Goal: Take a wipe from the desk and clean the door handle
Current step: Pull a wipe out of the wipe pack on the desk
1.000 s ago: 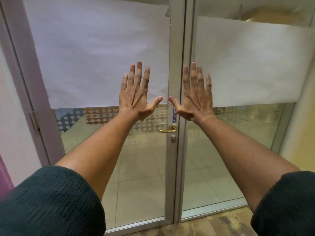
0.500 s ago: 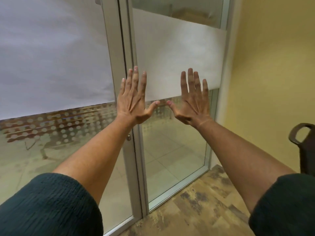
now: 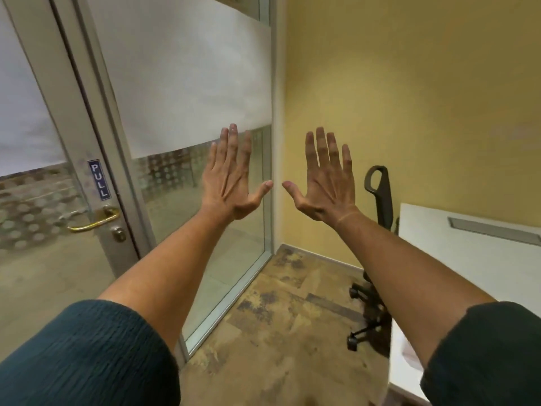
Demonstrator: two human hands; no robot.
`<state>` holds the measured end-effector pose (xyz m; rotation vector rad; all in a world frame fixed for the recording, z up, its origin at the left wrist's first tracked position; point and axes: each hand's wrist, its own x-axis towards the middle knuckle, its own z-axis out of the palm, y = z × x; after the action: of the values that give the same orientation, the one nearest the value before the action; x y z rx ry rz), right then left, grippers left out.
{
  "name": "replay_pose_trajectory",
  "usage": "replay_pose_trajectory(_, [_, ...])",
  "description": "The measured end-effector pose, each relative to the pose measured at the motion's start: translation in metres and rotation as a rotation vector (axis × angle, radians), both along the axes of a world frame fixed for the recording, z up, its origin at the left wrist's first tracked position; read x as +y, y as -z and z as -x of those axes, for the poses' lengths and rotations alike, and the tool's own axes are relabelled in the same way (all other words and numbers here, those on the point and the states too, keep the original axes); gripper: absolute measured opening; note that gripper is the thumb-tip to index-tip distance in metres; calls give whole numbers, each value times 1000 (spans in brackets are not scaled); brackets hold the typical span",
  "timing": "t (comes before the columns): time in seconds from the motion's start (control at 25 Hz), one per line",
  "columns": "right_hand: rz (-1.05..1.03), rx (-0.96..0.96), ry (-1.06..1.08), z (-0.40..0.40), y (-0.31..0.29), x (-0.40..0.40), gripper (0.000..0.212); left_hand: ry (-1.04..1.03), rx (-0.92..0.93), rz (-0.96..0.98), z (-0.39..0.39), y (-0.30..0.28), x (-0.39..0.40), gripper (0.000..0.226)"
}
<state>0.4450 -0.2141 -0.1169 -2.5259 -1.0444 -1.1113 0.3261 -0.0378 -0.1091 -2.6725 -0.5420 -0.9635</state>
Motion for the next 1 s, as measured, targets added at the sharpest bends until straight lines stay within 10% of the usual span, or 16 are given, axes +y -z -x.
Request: replay_pose_trajectory(1.0, [119, 301, 389, -154, 187, -291, 100, 425, 472, 153, -217, 184, -270, 104])
